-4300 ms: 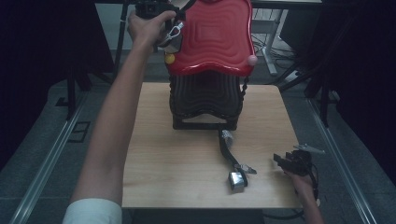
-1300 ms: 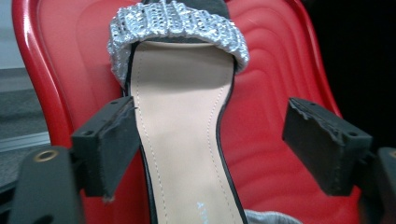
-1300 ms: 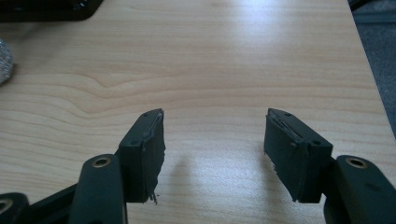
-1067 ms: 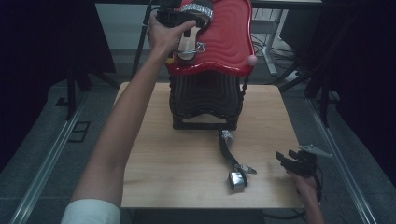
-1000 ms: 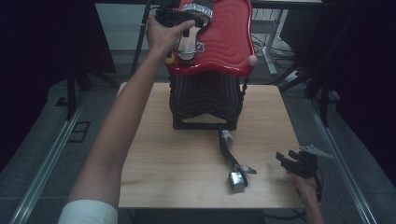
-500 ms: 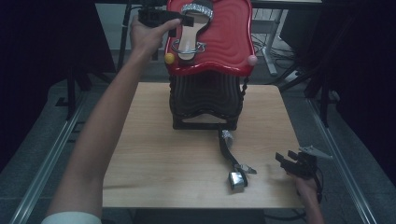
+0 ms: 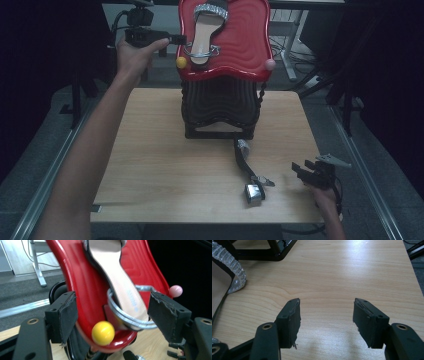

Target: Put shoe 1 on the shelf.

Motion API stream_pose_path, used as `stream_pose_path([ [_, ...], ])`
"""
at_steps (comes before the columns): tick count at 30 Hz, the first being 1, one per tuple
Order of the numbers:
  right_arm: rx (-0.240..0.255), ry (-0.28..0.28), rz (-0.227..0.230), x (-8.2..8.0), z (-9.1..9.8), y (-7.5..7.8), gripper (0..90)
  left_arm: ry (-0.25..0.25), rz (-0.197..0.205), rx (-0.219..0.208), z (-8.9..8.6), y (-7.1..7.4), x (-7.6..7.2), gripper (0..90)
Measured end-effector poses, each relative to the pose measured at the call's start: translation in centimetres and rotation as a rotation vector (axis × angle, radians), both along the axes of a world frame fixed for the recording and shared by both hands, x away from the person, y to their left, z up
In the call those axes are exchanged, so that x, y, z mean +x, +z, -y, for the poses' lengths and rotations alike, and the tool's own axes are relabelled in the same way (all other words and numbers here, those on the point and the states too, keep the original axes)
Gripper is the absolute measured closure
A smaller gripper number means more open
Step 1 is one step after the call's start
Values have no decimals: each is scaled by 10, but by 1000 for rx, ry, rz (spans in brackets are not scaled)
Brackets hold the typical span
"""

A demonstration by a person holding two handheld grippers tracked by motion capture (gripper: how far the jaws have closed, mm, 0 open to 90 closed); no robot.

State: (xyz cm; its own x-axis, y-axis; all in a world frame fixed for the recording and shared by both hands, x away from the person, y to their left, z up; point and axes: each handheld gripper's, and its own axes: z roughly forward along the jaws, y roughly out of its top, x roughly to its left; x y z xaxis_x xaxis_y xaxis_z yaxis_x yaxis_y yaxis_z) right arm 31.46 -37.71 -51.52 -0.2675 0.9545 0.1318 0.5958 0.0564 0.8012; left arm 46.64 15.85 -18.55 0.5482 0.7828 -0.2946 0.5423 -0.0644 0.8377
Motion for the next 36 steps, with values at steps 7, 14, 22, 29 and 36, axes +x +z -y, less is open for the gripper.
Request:
stream_pose_path([
  [7, -1, 3, 7, -1, 0, 2, 403, -1, 2, -2, -17, -14, -10, 260],
  [14, 11, 37, 5, -2, -2, 8, 487, -7, -9, 0, -36, -38, -25, 278],
  [22, 21, 125, -7, 1, -11, 16, 690, 2, -13, 26, -49, -57, -32, 292],
  [29, 28, 175, -26, 2, -14, 17, 832, 7, -16, 34, -56, -68, -39, 305],
  [36, 24, 208, -20, 3, -16, 21, 897, 1, -24, 52, -57, -75, -42, 305],
])
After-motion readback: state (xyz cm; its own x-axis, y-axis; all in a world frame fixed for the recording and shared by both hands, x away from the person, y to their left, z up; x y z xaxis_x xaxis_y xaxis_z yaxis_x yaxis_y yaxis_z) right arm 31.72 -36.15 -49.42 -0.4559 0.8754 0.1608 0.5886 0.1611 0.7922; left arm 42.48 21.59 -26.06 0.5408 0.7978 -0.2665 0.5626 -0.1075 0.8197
